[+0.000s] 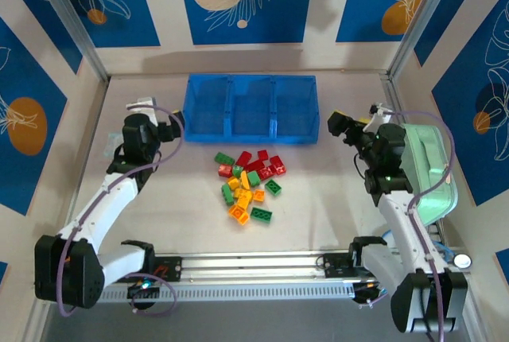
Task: Sort the legos into containers by color
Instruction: Pick up the lego from the middle-left of the table.
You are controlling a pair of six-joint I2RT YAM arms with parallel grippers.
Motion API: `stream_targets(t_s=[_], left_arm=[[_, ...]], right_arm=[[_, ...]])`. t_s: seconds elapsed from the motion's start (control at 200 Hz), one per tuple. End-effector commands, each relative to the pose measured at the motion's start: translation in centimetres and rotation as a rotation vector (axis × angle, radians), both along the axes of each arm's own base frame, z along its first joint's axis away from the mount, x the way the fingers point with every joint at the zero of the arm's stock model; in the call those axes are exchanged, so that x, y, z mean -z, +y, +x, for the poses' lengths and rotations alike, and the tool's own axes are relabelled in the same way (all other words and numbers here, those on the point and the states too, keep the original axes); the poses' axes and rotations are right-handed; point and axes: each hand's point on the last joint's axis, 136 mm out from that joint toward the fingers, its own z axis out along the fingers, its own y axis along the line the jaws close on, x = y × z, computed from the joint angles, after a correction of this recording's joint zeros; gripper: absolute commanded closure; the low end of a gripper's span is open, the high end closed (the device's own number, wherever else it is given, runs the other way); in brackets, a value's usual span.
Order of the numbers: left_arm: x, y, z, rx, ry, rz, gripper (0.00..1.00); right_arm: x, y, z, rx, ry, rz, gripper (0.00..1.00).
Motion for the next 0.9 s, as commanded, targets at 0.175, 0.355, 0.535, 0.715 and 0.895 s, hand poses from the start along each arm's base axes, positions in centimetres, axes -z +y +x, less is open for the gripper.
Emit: stream_targets(t_s=[0.175,0.355,0.535,0.715,0.895], left_arm=[[5.5,-6.4,-5.5,0.166,0.311,0.001,0.01],[8.9,-11.1,-7.1,0.281,0.419,0.008,0.04],[11.5,-14.0,-8.0,0.329,0.499,0.008,0.06],[13.2,-16.7,-9.1,0.389,0.566,0.062,0.08],[14.6,-18.1,-10.2,0.409,0.63,0.098,0.1]], right_arm=[[6.5,4.5,-4.4,-0.091,0.39,-0.039,0.02],[8.7,6.8,-6.0,-0.143,0.484,-0.119,0.07],[9.7,8.2,-7.3,-0.17,0.553,-0.203,0.1],[9.8,9.3,-8.1,-0.207,0.581,-0.224,0.13],[10.0,10.4,-8.9,-0.228,0.589,-0.212,0.15]])
